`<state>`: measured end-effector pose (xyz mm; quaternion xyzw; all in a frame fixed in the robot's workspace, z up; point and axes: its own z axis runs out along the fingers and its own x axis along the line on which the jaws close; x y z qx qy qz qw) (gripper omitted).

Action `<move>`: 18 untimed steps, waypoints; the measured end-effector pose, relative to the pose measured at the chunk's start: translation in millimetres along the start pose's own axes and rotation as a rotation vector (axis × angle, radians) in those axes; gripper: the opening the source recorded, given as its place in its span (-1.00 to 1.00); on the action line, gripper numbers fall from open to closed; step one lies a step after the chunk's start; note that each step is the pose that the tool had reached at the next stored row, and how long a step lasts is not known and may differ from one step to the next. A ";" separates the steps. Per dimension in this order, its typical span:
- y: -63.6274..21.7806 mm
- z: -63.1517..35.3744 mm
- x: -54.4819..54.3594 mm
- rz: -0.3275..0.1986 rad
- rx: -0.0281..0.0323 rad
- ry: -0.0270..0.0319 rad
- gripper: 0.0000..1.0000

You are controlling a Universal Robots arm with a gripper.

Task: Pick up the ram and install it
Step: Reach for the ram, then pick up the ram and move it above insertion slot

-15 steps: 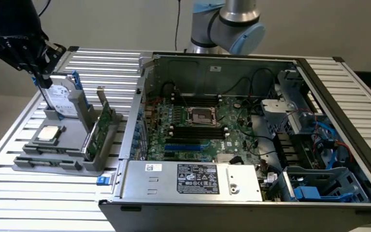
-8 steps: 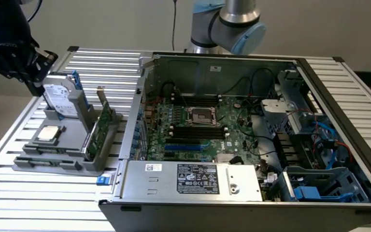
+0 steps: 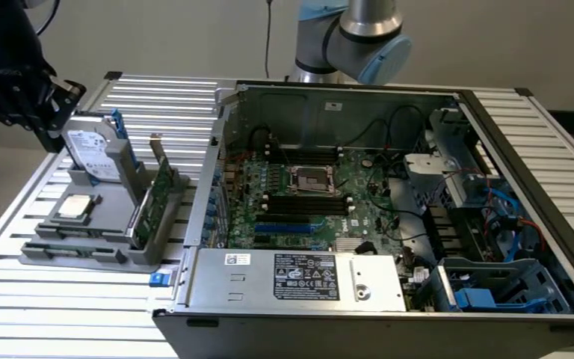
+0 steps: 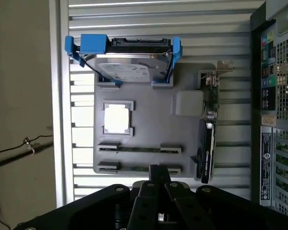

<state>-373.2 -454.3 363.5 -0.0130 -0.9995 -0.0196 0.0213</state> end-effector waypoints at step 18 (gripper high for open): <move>-1.5 0.0 1.2 -0.004 -0.0002 -0.0011 -0.79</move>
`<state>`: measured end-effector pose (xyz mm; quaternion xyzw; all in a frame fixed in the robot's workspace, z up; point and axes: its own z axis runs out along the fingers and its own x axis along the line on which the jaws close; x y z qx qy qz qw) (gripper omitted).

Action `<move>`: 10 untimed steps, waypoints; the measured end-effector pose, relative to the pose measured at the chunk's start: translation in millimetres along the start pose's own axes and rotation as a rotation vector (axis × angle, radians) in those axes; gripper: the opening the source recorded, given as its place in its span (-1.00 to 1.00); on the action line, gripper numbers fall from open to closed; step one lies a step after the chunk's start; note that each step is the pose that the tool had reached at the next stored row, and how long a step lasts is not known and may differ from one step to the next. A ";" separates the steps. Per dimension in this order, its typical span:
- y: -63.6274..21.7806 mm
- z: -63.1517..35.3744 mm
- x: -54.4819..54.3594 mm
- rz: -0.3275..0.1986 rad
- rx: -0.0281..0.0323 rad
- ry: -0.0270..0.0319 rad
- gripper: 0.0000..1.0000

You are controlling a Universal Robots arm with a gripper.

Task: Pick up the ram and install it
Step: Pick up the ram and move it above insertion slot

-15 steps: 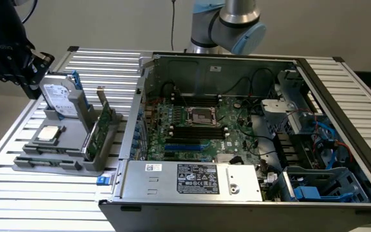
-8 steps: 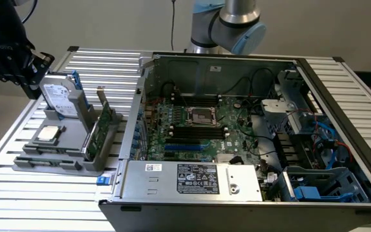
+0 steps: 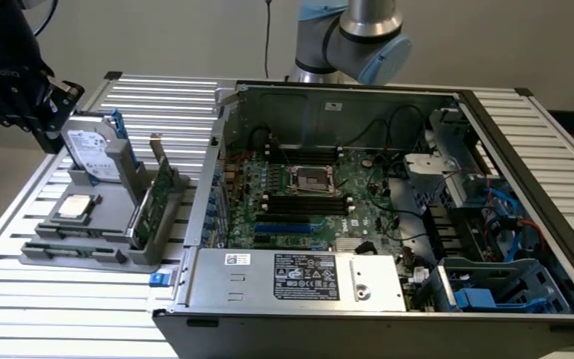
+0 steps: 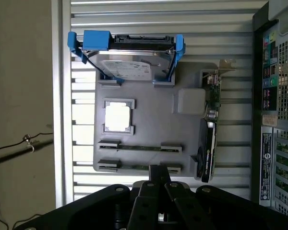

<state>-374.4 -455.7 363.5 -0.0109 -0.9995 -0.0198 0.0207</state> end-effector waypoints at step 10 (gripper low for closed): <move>0.0 0.4 0.0 -0.167 0.0067 0.0066 -0.79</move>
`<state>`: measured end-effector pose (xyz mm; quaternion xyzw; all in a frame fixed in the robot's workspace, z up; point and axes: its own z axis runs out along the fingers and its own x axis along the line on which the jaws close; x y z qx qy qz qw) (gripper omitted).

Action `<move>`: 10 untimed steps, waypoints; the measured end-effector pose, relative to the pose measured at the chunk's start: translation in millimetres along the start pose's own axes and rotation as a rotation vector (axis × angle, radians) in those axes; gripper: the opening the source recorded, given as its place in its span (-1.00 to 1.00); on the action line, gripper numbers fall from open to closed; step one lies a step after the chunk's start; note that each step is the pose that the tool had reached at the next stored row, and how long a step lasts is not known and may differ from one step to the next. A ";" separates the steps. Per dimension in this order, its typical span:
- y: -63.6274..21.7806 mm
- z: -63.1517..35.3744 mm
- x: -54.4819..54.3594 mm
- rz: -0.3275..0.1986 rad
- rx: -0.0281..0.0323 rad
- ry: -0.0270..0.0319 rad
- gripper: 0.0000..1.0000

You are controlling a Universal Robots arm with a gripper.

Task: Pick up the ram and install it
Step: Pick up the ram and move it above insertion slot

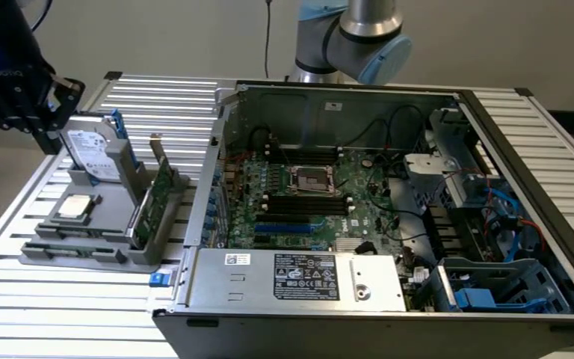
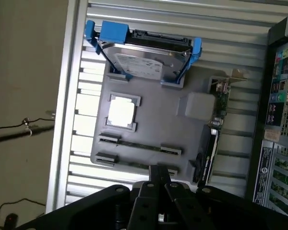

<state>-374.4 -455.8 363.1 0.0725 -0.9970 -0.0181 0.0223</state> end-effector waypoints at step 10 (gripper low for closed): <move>0.0 0.5 0.0 -0.181 0.0076 0.0071 -0.79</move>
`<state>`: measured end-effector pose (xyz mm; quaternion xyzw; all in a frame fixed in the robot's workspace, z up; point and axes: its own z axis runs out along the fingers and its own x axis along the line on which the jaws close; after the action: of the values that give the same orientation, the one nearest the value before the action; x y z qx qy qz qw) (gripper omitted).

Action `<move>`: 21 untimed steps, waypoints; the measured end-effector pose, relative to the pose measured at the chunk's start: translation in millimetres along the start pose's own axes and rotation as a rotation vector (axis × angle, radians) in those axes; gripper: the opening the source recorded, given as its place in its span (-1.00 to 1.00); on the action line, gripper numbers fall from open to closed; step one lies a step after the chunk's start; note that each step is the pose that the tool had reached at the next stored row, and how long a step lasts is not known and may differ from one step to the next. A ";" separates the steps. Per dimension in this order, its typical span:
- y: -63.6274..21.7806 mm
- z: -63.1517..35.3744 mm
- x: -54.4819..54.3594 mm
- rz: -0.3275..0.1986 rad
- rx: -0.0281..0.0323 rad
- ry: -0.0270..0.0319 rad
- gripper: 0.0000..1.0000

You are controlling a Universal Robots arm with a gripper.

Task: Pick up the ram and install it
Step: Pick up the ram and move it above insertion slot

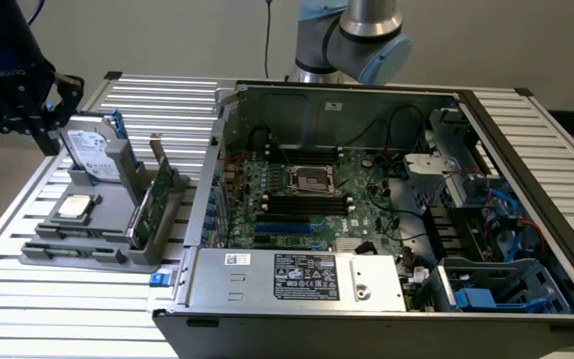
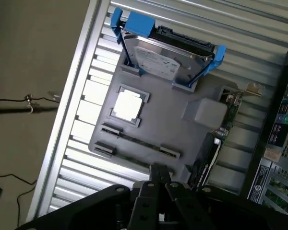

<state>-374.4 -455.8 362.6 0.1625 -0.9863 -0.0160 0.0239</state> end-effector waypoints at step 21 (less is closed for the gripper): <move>-0.1 3.7 -0.2 -0.382 0.0160 0.0150 -0.79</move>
<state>-374.4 -455.7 358.9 0.3471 -0.9374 -0.0112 0.0264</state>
